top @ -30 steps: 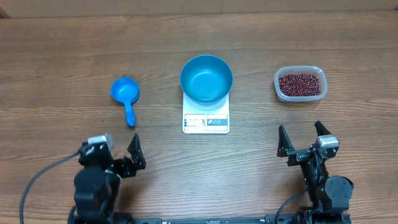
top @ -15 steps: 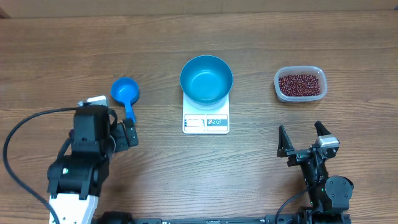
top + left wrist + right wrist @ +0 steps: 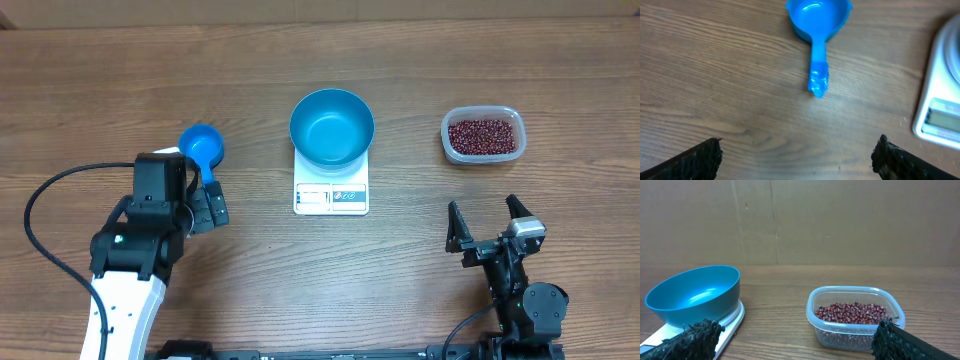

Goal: Scoop item into bowl and weigh 150g on scale
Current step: 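Move the left gripper forward over the blue scoop handle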

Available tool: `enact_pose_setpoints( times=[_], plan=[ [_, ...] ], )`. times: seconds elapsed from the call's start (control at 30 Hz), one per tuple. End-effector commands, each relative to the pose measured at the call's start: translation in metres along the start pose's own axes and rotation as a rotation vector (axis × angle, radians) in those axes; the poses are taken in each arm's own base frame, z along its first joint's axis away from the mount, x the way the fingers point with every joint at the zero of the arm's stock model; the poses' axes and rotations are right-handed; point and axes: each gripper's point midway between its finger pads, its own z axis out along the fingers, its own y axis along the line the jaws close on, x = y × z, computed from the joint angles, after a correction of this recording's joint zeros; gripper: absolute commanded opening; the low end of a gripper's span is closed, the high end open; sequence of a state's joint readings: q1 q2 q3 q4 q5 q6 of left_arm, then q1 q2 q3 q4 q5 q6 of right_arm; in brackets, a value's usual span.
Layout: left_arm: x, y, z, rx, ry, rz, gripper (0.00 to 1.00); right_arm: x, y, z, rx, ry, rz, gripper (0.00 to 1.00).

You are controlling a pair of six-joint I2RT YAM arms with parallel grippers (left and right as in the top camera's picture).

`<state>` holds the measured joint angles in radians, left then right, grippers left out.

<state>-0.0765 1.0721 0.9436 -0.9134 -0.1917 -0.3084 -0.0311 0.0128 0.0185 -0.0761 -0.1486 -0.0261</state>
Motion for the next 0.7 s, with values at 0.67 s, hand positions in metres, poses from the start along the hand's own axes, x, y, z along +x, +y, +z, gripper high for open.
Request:
enact_pose_setpoints(
  times=[0.67],
  plan=[
    [-0.016,-0.027,0.126,-0.06,0.108,-0.125,0.89,0.002,-0.003,0.0,0.016,-0.003,0.003,1.0]
  ],
)
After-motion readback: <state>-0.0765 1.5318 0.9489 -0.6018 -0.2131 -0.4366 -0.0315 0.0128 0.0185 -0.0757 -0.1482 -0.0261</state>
